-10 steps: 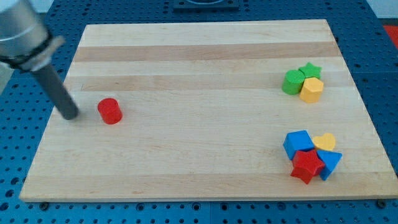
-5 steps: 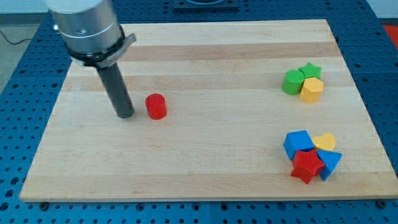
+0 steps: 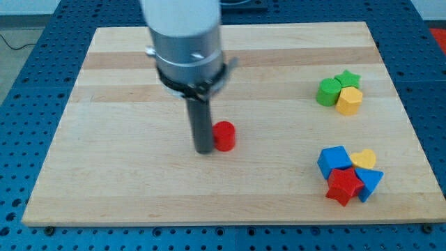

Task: Add the red circle into the group of blocks at the bottom right side of the board

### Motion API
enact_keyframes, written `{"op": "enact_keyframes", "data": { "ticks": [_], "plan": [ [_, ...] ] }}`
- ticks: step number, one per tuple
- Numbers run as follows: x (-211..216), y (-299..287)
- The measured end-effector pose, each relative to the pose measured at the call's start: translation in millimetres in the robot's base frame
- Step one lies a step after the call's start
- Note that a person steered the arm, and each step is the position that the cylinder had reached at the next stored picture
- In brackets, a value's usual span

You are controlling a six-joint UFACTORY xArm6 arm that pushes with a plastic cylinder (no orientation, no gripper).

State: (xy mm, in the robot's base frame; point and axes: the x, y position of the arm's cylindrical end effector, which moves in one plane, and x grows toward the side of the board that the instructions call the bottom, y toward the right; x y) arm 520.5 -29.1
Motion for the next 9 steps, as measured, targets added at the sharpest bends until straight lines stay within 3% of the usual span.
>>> {"op": "enact_keyframes", "data": {
  "ticks": [1,2,3,4,6,7,9],
  "plan": [
    [1,-2],
    [-13,-79],
    [-51,-103],
    [-69,-73],
    [-11,24],
    [-4,38],
    [-50,36]
  ]
}}
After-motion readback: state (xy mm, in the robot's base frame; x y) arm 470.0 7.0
